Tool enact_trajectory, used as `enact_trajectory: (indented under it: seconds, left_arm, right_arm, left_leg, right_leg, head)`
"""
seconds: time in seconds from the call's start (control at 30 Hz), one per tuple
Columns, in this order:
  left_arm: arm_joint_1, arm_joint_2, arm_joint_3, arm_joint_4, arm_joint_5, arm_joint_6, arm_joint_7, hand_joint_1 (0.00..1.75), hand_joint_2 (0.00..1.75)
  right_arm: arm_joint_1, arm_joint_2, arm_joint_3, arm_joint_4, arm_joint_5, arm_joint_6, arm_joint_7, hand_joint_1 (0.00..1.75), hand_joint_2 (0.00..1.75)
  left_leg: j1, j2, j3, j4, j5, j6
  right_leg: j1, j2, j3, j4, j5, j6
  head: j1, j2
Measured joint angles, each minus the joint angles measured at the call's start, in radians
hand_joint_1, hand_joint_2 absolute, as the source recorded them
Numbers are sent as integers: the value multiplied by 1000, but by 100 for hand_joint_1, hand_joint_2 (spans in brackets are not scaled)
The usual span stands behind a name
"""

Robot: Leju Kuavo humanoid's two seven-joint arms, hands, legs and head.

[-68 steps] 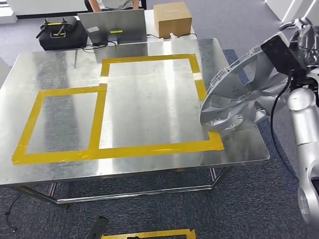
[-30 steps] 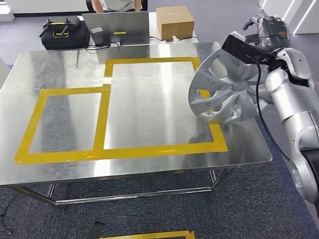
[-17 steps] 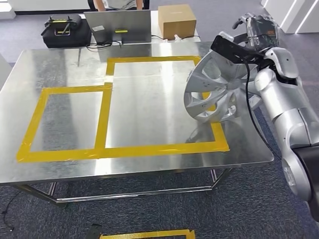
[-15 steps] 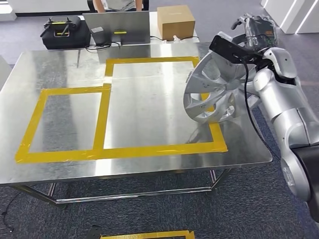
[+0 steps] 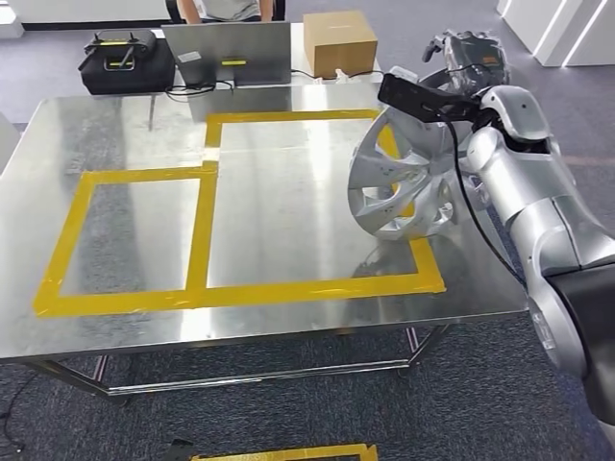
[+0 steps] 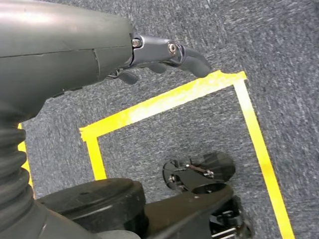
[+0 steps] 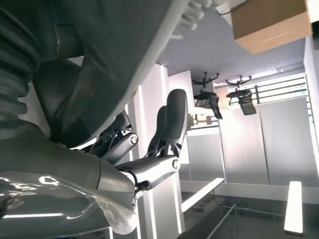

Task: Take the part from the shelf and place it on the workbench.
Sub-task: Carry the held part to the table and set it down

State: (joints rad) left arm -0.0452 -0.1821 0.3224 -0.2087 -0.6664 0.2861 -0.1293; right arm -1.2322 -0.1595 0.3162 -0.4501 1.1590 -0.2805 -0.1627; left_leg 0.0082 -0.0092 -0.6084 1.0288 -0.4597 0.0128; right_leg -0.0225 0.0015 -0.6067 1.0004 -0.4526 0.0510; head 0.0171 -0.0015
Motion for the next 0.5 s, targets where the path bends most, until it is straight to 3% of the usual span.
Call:
enact_trajectory:
  seconds: [0.07, 0.17, 0.2, 0.23, 0.27, 0.37, 0.43, 0.5]
  left_arm:
    - [-1, 0, 0, 0, 0, 0, 0, 0, 175]
    - [-1, 0, 0, 0, 0, 0, 0, 0, 175]
    - [0, 0, 0, 0, 0, 0, 0, 0, 175]
    - [0, 0, 1, 0, 0, 0, 0, 0, 175]
    - [0, 0, 1, 0, 0, 0, 0, 0, 175]
    - [-1, -1, 1, 0, 0, 0, 0, 0, 175]
    - [-1, -2, 1, 0, 0, 0, 0, 0, 175]
    - [0, -3, 1, 0, 0, 0, 0, 0, 175]
  right_arm:
    - [1, 0, 5, 4, 0, 1, 0, 175, 175]
    - [3, 0, 12, 10, -1, 2, 0, 175, 175]
    - [4, 0, 13, 11, -1, 1, 0, 175, 175]
    - [4, 0, 14, 12, -1, 1, 0, 175, 175]
    - [3, 0, 15, 13, -1, 1, 0, 175, 175]
    - [-4, 1, 17, 14, -1, 1, 0, 175, 175]
    - [-7, 1, 18, 14, -1, 0, 0, 175, 175]
    - [-10, 2, 19, 14, -1, -1, 0, 175, 175]
  left_leg:
    - [2, 1, 1, -5, 5, 15]
    - [-1, 1, 0, -7, 7, 27]
    - [-3, 1, 0, -6, 6, 28]
    - [-5, 0, 1, -6, 6, 30]
    - [-7, 0, 2, -6, 5, 31]
    - [-13, -2, 5, -5, 2, 30]
    - [-14, -2, 2, -4, 2, 24]
    - [-13, -2, 1, -6, 3, 14]
  right_leg:
    - [-2, -1, -18, 30, -24, 8]
    - [1, -2, -107, 214, -110, 9]
    - [2, -1, -135, 270, -125, 8]
    - [3, -1, -148, 292, -122, 5]
    - [4, -1, -141, 274, -101, 1]
    - [12, -3, -47, 80, -12, -19]
    - [18, -4, -9, 10, 0, -26]
    - [19, -3, -2, 3, 0, -28]
  head:
    - [3, 0]
    - [7, 0]
    - [7, 0]
    - [8, 0]
    - [8, 0]
    - [7, 0]
    - [6, 0]
    - [7, 0]
